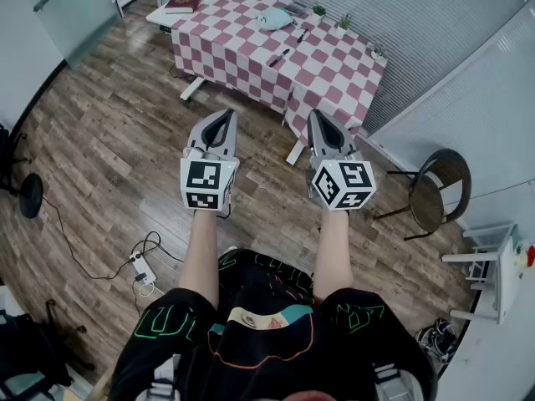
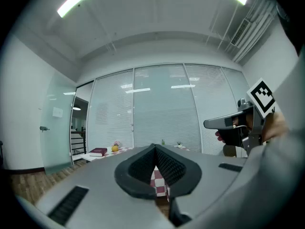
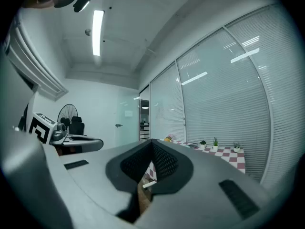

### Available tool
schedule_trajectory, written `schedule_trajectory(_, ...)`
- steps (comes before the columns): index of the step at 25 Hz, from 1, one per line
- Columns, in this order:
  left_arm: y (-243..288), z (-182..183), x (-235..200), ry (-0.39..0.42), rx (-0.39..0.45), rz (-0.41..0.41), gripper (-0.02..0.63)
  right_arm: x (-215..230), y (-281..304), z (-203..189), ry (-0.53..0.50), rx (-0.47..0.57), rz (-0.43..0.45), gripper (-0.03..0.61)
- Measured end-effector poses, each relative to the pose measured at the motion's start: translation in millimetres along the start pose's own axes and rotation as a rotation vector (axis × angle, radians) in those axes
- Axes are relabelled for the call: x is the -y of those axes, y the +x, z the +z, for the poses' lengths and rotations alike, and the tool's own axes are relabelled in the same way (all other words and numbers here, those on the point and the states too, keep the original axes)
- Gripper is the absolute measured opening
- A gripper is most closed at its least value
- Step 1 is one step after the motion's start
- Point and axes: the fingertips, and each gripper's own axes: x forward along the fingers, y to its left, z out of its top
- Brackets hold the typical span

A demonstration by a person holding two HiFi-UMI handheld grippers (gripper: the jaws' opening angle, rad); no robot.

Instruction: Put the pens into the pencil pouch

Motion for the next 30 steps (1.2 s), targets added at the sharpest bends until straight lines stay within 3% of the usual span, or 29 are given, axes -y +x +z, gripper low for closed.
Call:
schedule_trajectory(4,11,-6,-29,-0.014,0.001,0.018,-0.002,-6,26,1,0.006,0.01,0.0,-0.002)
schedule_trajectory(14,28,-22,-61,-0.045,-0.009,-0.005,-0.002,16,51,-16,0.107,-0.041,-0.108,-0.002)
schedule_trajectory(30,61,-3,-102,-0.055,0.011,-0.016,-0.002,37,101,6,0.165,0.003,-0.071,-0.002)
